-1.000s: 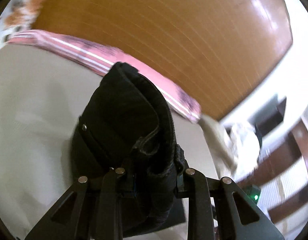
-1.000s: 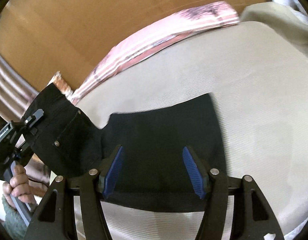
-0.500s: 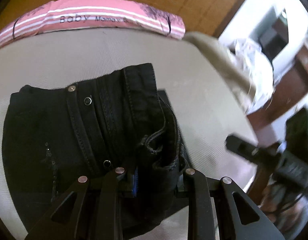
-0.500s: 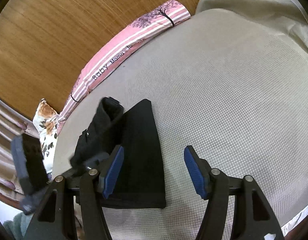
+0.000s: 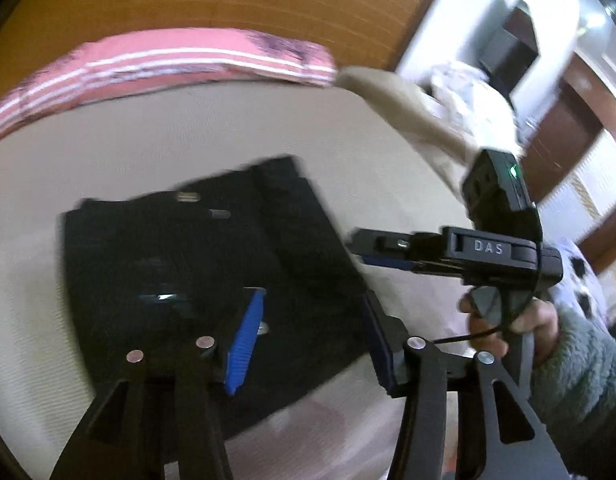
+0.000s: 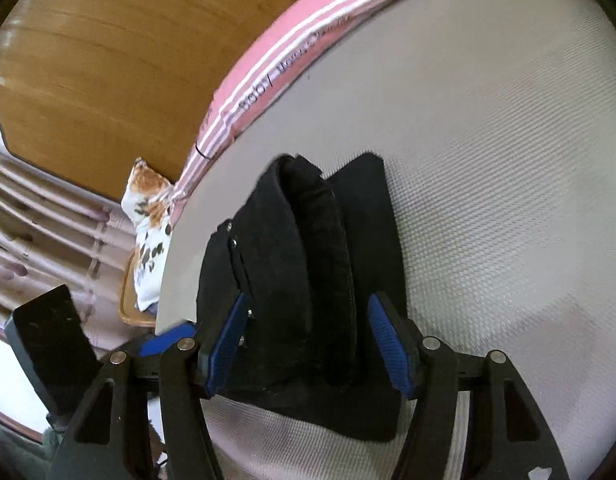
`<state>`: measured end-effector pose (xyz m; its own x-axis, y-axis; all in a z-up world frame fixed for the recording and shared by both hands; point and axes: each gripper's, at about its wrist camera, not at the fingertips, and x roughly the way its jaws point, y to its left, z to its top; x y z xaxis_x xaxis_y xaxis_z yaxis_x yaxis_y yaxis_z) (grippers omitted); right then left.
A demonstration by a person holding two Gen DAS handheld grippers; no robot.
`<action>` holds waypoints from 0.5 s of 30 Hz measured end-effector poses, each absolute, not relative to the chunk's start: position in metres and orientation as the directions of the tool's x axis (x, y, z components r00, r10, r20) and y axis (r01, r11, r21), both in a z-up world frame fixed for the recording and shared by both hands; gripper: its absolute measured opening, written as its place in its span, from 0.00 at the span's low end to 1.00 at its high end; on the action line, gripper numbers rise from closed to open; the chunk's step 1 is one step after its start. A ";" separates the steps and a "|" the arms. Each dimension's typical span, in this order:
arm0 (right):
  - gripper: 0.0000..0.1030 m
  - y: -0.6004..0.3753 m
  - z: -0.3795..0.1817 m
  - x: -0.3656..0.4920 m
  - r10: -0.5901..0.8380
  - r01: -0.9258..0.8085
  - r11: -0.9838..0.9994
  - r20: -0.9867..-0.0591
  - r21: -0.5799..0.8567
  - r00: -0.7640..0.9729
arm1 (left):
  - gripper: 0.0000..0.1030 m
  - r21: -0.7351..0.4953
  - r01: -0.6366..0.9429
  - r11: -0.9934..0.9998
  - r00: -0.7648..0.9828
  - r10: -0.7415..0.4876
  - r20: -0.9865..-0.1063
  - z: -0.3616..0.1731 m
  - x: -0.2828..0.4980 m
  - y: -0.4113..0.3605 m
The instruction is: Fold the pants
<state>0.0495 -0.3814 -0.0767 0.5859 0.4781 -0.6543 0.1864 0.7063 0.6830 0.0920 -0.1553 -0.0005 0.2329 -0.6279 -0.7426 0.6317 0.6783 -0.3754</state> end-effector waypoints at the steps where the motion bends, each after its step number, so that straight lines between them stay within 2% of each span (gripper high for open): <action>1: 0.59 -0.381 -0.079 0.053 0.482 0.188 0.705 -0.657 0.684 0.580 | 0.51 -0.366 0.609 0.703 0.255 -0.611 -0.749 -0.002 0.097 -0.146; 7: 0.58 -0.381 -0.088 0.076 0.494 0.152 0.730 -0.667 0.667 0.558 | 0.51 -0.335 0.451 0.827 0.316 -0.499 -0.807 -0.032 0.127 -0.097; 10: 0.55 -0.387 -0.094 0.088 0.511 0.131 0.725 -0.657 0.676 0.554 | 0.51 -0.352 0.442 0.825 0.297 -0.505 -0.811 -0.044 0.132 -0.094; 13: 0.51 -0.387 -0.101 0.100 0.552 0.103 0.699 -0.625 0.708 0.552 | 0.51 -0.336 0.451 0.827 0.292 -0.493 -0.820 -0.051 0.134 -0.101; 15: 0.44 -0.385 -0.106 0.108 0.584 0.087 0.672 -0.599 0.735 0.549 | 0.51 -0.334 0.446 0.831 0.288 -0.486 -0.825 -0.055 0.135 -0.104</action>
<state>0.1080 -0.3851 -0.1057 0.5486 0.5837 -0.5986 0.0869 0.6723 0.7352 0.1353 -0.1044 -0.0554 0.2885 -0.4864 -0.8248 0.4456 0.8306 -0.3340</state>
